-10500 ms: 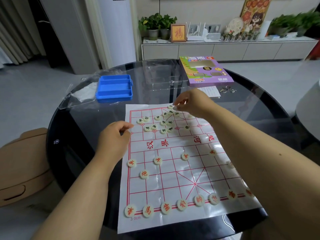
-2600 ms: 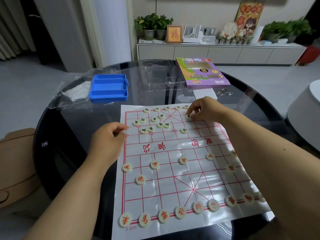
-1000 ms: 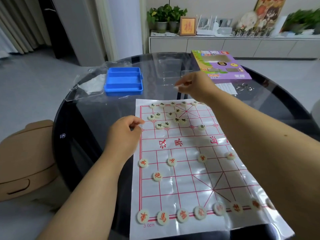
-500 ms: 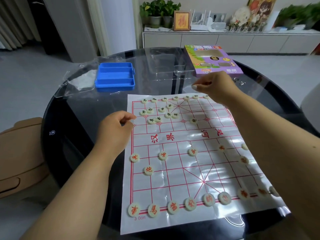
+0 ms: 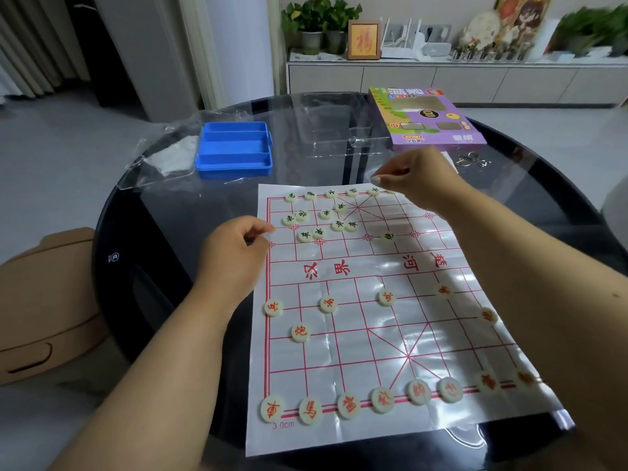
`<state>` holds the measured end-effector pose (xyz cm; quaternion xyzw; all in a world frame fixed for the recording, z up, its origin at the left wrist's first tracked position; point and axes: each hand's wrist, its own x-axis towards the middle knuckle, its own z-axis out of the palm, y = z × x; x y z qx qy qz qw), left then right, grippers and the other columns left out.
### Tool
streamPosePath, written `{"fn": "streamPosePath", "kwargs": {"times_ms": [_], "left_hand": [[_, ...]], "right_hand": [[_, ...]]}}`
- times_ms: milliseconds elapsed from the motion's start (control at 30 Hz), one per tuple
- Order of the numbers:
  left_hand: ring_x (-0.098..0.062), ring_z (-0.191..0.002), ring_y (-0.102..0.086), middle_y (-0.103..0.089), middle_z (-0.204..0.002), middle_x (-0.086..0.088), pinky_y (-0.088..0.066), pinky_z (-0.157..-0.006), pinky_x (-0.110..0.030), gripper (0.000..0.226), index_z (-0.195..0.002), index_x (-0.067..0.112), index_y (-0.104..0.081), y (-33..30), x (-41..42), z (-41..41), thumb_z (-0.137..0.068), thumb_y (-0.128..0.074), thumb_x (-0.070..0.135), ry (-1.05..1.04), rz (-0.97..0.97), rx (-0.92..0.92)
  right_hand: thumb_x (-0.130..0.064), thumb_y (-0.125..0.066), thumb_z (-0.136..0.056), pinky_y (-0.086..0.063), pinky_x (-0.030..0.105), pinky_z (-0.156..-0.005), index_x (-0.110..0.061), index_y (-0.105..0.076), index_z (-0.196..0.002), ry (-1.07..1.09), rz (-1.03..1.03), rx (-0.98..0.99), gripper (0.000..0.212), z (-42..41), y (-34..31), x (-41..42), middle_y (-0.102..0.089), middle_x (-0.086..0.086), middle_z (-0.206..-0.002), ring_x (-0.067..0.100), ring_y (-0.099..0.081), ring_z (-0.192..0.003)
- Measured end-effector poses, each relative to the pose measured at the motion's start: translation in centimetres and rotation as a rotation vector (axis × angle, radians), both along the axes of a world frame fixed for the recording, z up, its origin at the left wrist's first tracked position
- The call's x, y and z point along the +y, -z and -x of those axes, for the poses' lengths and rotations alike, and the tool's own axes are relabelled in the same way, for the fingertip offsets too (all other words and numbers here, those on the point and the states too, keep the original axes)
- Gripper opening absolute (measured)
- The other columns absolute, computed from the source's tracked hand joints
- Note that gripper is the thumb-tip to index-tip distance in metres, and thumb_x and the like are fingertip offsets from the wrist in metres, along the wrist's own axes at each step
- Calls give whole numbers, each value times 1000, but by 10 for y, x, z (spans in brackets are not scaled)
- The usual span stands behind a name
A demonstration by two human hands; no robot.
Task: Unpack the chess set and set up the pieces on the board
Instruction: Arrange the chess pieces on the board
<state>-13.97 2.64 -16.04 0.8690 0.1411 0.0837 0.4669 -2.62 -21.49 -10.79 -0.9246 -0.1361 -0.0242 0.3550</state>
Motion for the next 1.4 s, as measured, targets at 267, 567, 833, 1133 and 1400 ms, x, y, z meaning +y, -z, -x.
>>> {"fn": "streamPosePath", "kwargs": {"times_ms": [267, 567, 833, 1133, 1400], "left_hand": [[-10, -83, -66, -65, -109, 6, -49, -48, -13, 10, -102, 29, -62, 0, 0, -1, -96, -56, 24, -10, -2, -1], [-14, -88, -66, -67, -105, 6, -59, -68, -29, 12, -97, 33, -64, 4, 3, -4, -96, -56, 24, -26, -39, -25], [-13, -91, -66, -68, -101, 8, -59, -80, -37, 16, -99, 34, -65, 7, 4, -4, -95, -56, 21, -21, -38, -35], [-13, -90, -65, -67, -102, 8, -59, -78, -35, 15, -97, 36, -62, 8, 6, -4, -96, -56, 23, -6, -56, -46], [-15, -92, -65, -66, -109, 7, -59, -74, -34, 13, -97, 35, -61, 6, 5, -3, -96, -56, 24, -3, -34, -28]], "right_hand": [[-30, -69, -83, -42, 18, -60, -20, -72, -102, -175, 201, -48, 21, 3, 17, 53, -60, -10, -82, 5, -54, -69], [-38, -70, -80, -28, 27, -74, -29, -69, -105, -329, 456, -94, 27, -4, 26, 110, -54, -9, -85, 13, -49, -83], [-42, -68, -82, -37, 31, -87, -30, -69, -101, -237, 363, -168, 23, -26, 26, 141, -56, -11, -87, 13, -52, -87], [-42, -67, -83, -34, 33, -93, -31, -64, -111, -200, 426, -122, 30, -29, 28, 144, -58, -8, -95, 18, -55, -100], [-28, -71, -82, -53, 30, -81, -25, -71, -103, -178, 150, -78, 22, -13, -9, 90, -61, -8, -92, 13, -61, -82]]}}
